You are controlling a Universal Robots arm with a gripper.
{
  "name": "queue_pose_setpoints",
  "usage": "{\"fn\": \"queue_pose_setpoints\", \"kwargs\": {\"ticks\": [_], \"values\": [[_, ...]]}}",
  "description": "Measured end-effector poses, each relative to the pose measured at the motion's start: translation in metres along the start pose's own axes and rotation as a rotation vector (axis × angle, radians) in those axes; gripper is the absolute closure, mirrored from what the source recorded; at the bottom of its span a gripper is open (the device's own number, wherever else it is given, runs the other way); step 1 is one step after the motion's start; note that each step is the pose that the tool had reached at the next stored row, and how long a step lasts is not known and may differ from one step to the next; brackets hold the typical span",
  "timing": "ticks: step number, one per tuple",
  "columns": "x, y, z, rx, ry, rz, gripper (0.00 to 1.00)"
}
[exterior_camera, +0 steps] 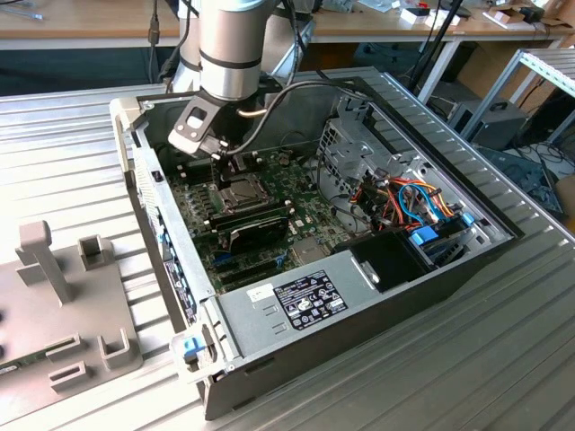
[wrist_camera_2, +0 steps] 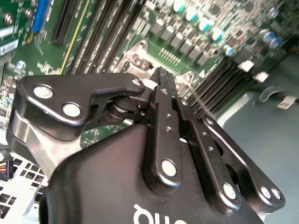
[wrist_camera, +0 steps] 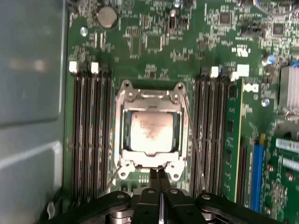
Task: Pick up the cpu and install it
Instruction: 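Install the first cpu locking lever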
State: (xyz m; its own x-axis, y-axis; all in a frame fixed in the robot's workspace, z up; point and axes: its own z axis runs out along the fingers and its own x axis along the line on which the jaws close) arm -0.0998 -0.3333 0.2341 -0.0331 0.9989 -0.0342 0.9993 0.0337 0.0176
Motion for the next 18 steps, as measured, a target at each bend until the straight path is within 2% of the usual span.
{"fn": "queue_pose_setpoints", "kwargs": {"ticks": [6, 9, 12, 18], "values": [[0.0004, -0.0062, 0.0000, 0.0000, 0.0000, 0.000, 0.89], [0.0030, -0.0087, -0.0002, 0.0001, -0.0001, 0.000, 0.89], [0.0078, -0.0124, -0.0003, 0.0001, 0.0000, 0.000, 0.89], [0.0188, -0.0157, -0.0006, 0.0000, 0.0000, 0.000, 0.89]]}}
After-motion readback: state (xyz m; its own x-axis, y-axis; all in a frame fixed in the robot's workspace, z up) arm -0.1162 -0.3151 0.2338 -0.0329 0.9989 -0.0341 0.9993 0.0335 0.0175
